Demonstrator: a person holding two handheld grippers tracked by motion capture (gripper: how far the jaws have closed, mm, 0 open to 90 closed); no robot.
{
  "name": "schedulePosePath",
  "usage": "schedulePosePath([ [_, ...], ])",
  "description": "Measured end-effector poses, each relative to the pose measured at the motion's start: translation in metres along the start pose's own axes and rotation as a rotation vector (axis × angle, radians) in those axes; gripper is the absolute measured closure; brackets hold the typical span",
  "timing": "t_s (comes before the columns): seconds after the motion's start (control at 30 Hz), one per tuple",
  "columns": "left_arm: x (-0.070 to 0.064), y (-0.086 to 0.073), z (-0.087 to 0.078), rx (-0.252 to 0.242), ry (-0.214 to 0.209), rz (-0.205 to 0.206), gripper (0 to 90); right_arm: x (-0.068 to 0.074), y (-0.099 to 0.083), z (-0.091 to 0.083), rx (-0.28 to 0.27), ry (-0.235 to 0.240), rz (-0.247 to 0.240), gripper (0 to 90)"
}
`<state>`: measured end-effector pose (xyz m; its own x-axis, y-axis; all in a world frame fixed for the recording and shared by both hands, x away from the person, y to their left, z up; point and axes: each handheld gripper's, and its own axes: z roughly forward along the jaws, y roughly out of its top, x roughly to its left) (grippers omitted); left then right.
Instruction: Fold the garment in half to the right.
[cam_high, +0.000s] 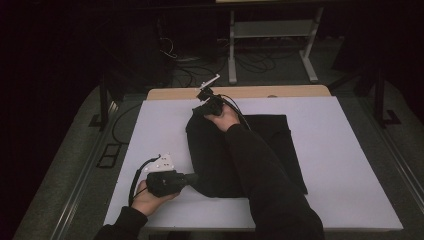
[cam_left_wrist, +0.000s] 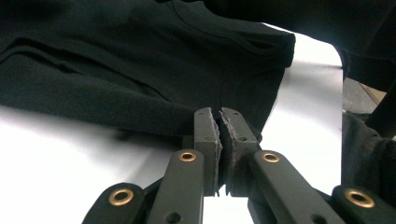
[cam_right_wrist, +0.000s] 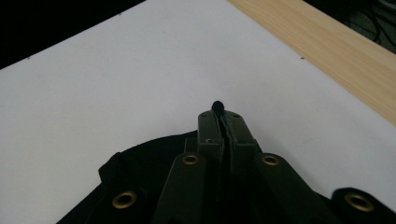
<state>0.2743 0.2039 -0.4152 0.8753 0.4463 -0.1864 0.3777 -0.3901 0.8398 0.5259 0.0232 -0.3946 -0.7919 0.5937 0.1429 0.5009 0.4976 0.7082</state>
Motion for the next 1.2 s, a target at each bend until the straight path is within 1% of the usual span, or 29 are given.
schedulePosePath([
  [0.2,-0.004,0.004,0.002,0.011,0.0,0.018,84.2,-0.001,0.0,-0.018,-0.026,0.01,-0.001,85.7],
  [0.6,-0.01,0.017,0.011,0.012,-0.015,0.043,84.2,-0.008,-0.003,-0.046,-0.061,0.0,0.0,85.7],
  [1.07,-0.016,0.033,0.021,0.008,-0.037,0.071,84.3,-0.018,-0.008,-0.069,-0.089,-0.015,0.008,85.7],
  [1.1,-0.017,0.035,0.022,0.009,-0.039,0.073,84.3,-0.019,-0.009,-0.07,-0.09,-0.015,0.016,85.7],
  [1.2,-0.019,0.04,0.026,0.01,-0.045,0.082,84.3,-0.022,-0.011,-0.075,-0.092,-0.02,0.018,85.7],
])
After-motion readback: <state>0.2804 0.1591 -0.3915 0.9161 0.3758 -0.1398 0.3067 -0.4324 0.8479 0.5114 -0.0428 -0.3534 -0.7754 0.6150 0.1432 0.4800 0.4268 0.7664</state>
